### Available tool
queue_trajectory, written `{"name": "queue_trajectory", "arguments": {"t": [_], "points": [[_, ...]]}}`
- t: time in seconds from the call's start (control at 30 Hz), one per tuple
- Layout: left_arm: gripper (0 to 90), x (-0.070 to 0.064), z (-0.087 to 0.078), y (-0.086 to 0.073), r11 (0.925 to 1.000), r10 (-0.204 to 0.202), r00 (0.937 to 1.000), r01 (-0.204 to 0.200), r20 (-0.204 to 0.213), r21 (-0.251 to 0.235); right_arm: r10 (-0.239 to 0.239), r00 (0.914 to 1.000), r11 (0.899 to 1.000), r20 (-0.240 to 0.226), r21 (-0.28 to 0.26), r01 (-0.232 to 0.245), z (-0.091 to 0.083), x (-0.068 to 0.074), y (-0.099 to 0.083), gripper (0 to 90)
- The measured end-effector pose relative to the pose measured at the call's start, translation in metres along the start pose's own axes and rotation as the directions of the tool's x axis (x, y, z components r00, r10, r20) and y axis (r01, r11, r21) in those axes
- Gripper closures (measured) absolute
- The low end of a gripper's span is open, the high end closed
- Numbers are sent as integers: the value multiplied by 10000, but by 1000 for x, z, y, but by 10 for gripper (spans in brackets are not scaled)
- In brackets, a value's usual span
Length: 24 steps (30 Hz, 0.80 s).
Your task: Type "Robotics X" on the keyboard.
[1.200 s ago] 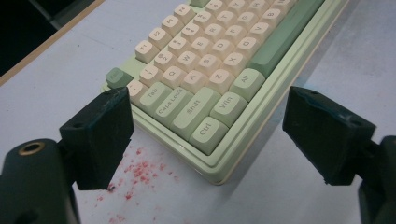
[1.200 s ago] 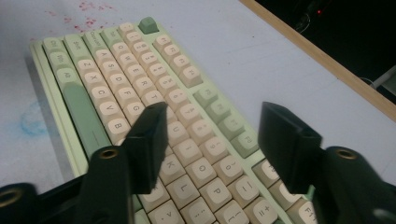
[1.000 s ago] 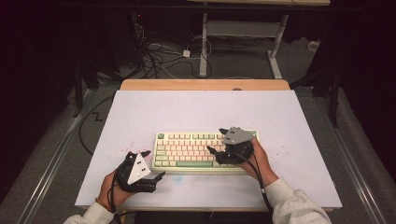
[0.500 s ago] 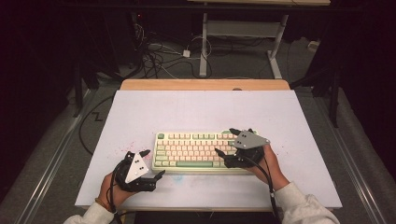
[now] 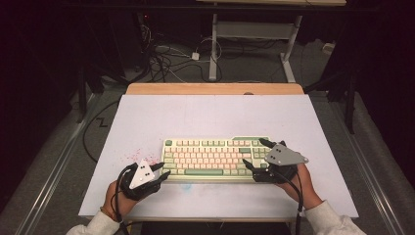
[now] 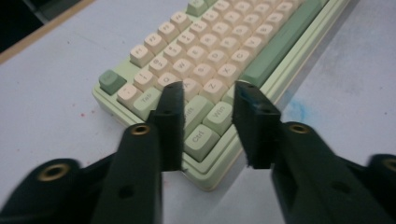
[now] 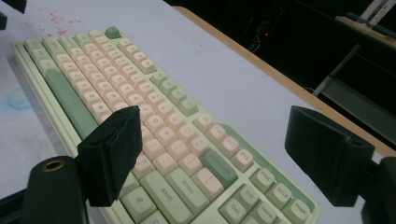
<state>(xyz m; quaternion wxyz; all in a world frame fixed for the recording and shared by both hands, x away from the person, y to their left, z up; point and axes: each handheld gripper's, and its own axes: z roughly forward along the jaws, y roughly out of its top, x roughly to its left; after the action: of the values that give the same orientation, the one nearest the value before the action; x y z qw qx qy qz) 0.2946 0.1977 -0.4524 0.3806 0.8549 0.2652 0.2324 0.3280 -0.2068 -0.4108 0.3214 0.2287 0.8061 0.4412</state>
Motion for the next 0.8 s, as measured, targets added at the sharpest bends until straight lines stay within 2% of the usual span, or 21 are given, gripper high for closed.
{"name": "queue_trajectory", "arguments": {"t": [0.03, 0.1, 0.17, 0.23, 0.5, 0.63, 0.8], "points": [[715, 0, 0, 0, 10000, -47, 10000, 47, 63, 7, 31, 10000, 10000, 19, -8, -31, -2, 0, -2, 197], [788, 1, 0, 1, 9998, -118, 9997, 115, 199, 130, 101, 9999, 9999, 97, -26, -101, -7, 0, -6, 187], [837, 3, -1, 2, 9996, -271, 9991, 268, 312, 92, 128, 9997, 9999, 197, -85, -126, -11, 1, -9, 181], [874, 3, 0, 4, 9996, -216, 9989, 207, 428, 214, 197, 9994, 9997, 287, -120, -194, -14, 1, -13, 178], [879, 2, 8, 10, 9983, -174, 9972, 133, 725, 562, 151, 9990, 9999, 424, -71, -148, -21, 3, -23, 178], [879, 1, 12, 15, 9985, -195, 9959, 148, 885, 533, 96, 9987, 10000, 490, -26, -95, -25, 5, -27, 181], [879, -3, 22, 26, 9985, 48, 9951, -100, 987, 530, 160, 9982, 9999, 582, -40, -158, -33, 6, -32, 183]]}}
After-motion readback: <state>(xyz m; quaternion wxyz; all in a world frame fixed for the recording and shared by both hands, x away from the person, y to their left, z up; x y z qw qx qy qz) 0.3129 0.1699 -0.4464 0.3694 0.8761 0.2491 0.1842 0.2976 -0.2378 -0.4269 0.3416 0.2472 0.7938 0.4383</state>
